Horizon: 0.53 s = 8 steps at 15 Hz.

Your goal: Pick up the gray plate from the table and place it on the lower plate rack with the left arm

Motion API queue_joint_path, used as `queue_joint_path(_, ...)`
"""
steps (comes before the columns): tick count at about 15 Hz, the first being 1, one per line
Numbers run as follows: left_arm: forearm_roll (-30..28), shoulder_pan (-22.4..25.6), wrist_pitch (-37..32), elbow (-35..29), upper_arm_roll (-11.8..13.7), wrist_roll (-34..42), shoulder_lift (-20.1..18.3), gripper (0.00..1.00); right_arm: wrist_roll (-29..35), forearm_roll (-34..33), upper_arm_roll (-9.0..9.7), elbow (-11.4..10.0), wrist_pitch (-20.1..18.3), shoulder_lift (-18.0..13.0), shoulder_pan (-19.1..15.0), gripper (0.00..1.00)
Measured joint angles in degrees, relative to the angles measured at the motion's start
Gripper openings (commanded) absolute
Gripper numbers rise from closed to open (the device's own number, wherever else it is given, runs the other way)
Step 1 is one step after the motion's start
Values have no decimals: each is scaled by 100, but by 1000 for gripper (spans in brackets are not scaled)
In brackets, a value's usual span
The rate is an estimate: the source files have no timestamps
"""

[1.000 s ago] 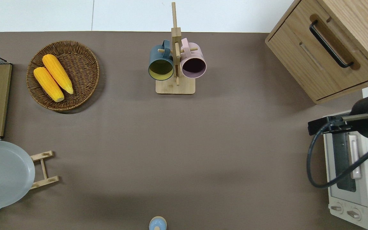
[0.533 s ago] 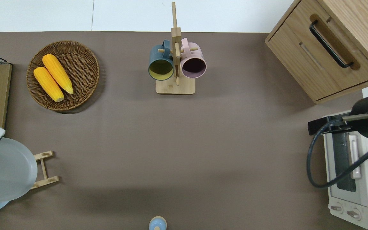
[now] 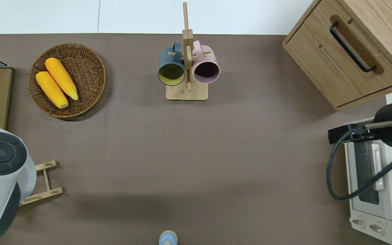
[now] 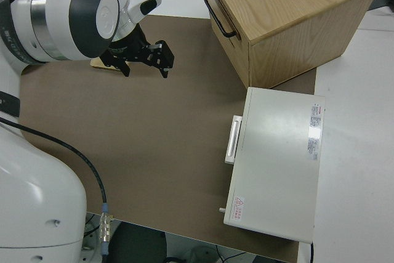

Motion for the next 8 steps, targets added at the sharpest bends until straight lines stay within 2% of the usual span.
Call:
queue_joint_path(4, 201, -2, 91, -183, -39, -207, -1, 0, 0, 0, 0, 0, 0, 0, 0, 990)
queue_joint_path(8, 338, -78, 89, -425, -258, -678, 0, 0, 0, 0, 0, 0, 0, 0, 0, 987)
